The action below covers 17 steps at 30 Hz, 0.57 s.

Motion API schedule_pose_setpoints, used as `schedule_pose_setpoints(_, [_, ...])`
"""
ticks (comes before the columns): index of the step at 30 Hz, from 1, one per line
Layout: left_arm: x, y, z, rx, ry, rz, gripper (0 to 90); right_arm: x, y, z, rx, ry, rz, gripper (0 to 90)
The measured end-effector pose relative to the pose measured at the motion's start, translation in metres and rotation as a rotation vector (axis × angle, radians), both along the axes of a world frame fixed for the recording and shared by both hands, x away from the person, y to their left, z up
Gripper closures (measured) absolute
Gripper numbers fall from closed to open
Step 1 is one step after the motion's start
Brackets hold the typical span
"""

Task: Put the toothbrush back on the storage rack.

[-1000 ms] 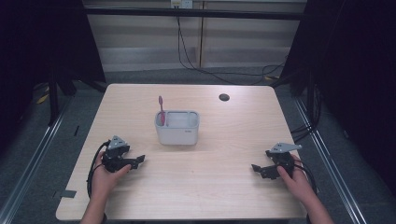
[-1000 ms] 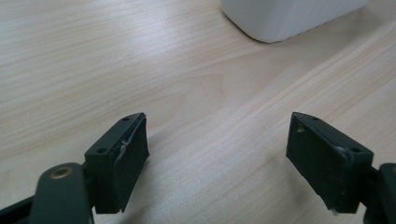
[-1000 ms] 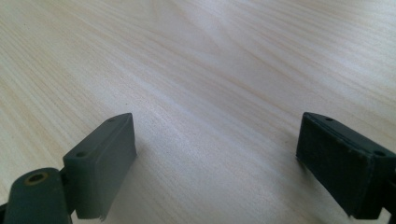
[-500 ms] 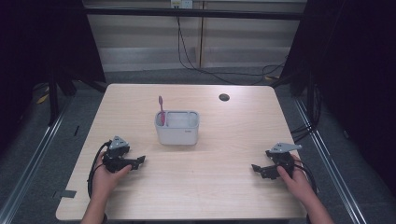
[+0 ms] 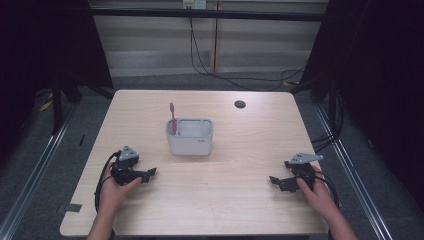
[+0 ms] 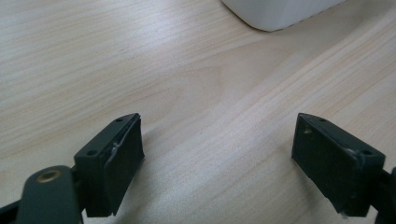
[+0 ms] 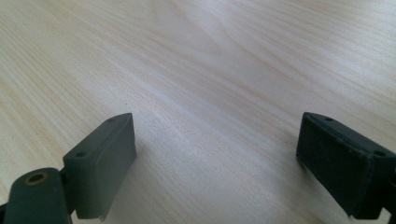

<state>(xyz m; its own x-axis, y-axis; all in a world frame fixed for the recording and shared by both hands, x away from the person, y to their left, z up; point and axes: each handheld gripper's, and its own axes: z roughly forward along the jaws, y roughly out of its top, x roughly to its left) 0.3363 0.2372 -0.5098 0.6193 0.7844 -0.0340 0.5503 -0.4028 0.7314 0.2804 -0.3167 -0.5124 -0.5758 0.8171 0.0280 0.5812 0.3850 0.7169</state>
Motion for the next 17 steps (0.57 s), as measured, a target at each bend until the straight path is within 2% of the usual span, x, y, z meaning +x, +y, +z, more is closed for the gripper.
schedule_pose_setpoints(5, [-0.0008,-0.0023,-0.0006,0.003,-0.004,0.008,15.2,0.0,0.0,0.0,0.0,0.0,0.0,11.3])
schedule_pose_setpoints(7, [-0.0005,-0.0015,0.0,0.02,-0.003,-0.004,15.1,0.0001,0.0,0.0,-0.001,-0.001,0.001,11.3])
schedule_pose_setpoints(17, [-0.0005,-0.0015,0.0,0.02,-0.003,-0.004,15.1,0.0,0.0,0.0,0.0,0.0,0.0,11.3])
